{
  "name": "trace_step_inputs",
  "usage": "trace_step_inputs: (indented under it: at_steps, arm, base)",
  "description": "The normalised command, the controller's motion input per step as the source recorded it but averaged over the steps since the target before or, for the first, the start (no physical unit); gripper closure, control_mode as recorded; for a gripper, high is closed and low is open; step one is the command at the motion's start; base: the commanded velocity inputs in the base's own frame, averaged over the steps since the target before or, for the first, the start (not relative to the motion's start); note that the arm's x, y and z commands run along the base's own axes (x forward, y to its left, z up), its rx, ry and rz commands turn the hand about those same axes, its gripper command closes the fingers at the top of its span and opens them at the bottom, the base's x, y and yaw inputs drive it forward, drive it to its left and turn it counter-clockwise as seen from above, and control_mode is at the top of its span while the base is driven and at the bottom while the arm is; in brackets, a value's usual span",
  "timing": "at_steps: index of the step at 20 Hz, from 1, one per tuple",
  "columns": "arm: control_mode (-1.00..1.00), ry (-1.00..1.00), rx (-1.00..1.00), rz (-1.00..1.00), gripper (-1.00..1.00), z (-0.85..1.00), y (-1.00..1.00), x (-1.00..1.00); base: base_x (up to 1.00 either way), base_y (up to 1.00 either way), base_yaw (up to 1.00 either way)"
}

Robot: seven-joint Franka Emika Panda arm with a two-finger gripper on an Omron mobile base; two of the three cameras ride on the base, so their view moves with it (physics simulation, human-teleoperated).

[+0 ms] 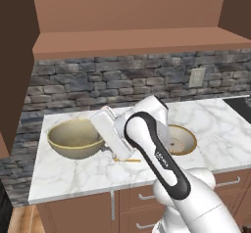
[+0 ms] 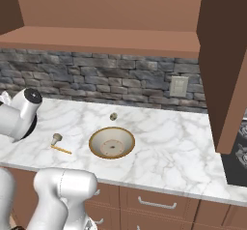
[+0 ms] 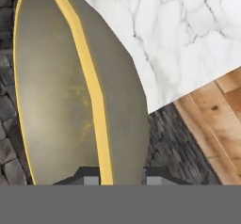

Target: Pick both bowls and place them on the counter. Then place the mushroom in one bowl and place the cream cheese stick in the other bowl.

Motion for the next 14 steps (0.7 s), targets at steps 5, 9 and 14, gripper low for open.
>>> trace_step_inputs:
  at_steps: [5, 9, 14]
  arm:
    - [-1.00, 0.09, 0.00, 0.05, 1.00, -0.45, 0.39, 0.46]
    - [-1.00, 0.00, 0.00, 0.04, 1.00, -0.54, 0.22, 0.48]
    - [-1.00, -0.01, -0.01, 0.04, 1.00, -0.71, 0.11, 0.45]
  base:
    - [0.00, 0.00, 0.00]
    - [0.00, 0.00, 0.00]
    - [0.00, 0.00, 0.00]
